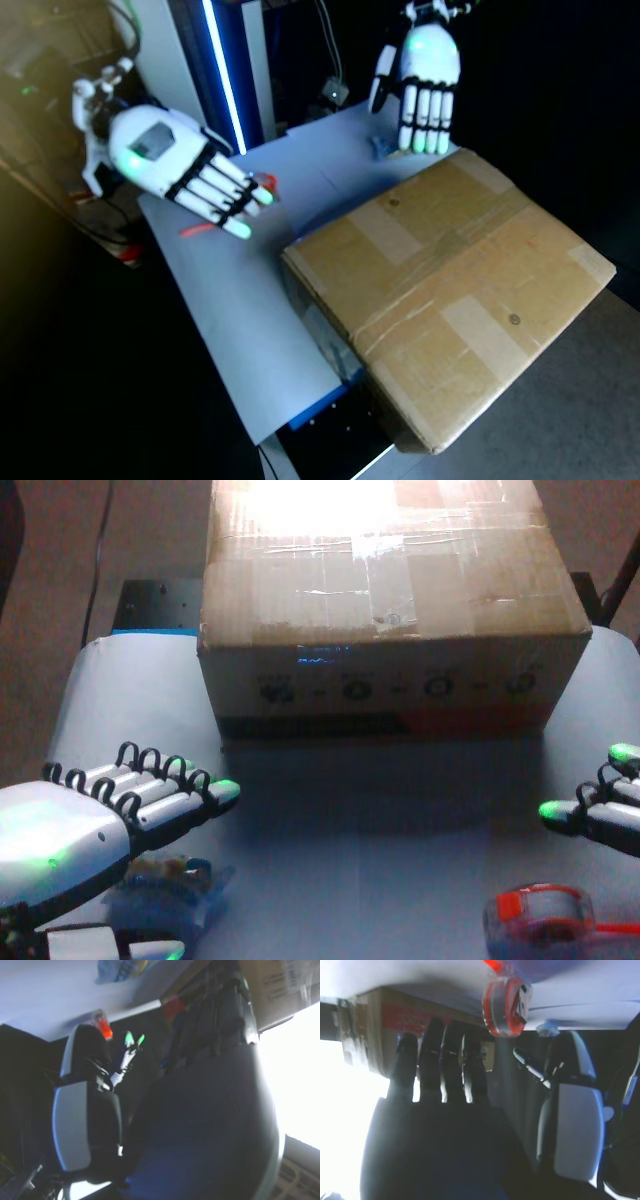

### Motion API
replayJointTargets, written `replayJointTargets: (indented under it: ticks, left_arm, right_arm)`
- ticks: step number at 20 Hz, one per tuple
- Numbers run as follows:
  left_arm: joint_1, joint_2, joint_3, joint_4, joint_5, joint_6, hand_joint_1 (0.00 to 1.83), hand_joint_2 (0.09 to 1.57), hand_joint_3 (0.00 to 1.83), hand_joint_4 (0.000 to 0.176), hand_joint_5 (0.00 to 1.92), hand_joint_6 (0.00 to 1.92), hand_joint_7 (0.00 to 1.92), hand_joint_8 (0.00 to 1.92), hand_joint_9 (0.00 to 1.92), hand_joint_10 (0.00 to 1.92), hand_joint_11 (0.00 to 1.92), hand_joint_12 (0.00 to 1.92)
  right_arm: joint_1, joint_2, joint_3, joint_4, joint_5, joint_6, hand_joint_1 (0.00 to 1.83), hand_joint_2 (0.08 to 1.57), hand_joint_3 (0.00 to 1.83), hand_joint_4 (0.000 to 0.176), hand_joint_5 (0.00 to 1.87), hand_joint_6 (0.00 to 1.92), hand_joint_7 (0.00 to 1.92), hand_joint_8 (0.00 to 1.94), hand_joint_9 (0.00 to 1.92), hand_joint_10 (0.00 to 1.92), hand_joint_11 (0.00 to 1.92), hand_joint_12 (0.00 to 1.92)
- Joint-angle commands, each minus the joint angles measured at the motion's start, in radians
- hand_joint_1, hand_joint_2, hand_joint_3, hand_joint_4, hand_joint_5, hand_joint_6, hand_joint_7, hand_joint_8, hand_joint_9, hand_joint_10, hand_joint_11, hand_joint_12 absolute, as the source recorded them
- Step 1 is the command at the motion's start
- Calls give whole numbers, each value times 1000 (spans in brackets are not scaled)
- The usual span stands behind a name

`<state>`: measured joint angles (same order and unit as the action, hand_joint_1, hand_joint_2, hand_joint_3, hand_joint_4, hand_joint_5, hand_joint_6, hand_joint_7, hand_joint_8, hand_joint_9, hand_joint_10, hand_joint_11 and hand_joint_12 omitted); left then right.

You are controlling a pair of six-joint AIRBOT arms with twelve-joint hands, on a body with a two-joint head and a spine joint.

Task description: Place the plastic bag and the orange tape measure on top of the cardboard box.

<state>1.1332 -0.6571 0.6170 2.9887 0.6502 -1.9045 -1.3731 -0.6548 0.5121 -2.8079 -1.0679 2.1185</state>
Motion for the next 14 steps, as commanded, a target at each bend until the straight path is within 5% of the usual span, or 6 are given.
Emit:
replayJointTargets:
  ticks: [1, 5, 7, 8, 11, 14]
  left_arm:
    - [-14, -9, 1, 15, 79, 7, 544, 1198, 0, 4, 0, 0, 0, 0, 0, 0, 25, 12]
    - [-14, -30, 19, -19, 55, 27, 574, 1200, 0, 0, 6, 2, 0, 0, 0, 0, 44, 45]
    - [-14, -49, 33, -41, 46, 39, 585, 1170, 3, 0, 53, 3, 0, 0, 43, 9, 0, 608]
    - [-13, -53, 34, -56, 41, 56, 586, 1168, 1, 0, 56, 2, 1, 1, 57, 13, 0, 744]
    - [4, -66, 40, -101, 42, 89, 575, 1172, 0, 0, 55, 2, 0, 0, 53, 8, 0, 716]
    - [28, -90, 54, -132, 43, 89, 583, 1160, 0, 0, 78, 6, 19, 3, 71, 13, 0, 784]
  right_arm:
    - [17, -12, 4, -21, -101, 4, 626, 939, 10, 0, 240, 66, 53, 631, 0, 1129, 0, 1753]
    - [36, -66, 33, -15, -98, -7, 590, 950, 7, 0, 288, 107, 132, 673, 32, 1262, 0, 1748]
    - [51, -94, 51, -15, -84, -10, 619, 950, 5, 0, 234, 100, 60, 655, 4, 1194, 0, 1719]
    - [62, -108, 58, -15, -67, -19, 643, 950, 4, 0, 209, 95, 30, 655, 0, 1151, 0, 1689]
    - [82, -153, 88, -8, -35, -37, 674, 895, 0, 0, 282, 194, 119, 732, 0, 1299, 0, 1739]
    - [86, -174, 101, 5, 6, -61, 687, 887, 0, 0, 270, 328, 197, 704, 89, 1207, 0, 1697]
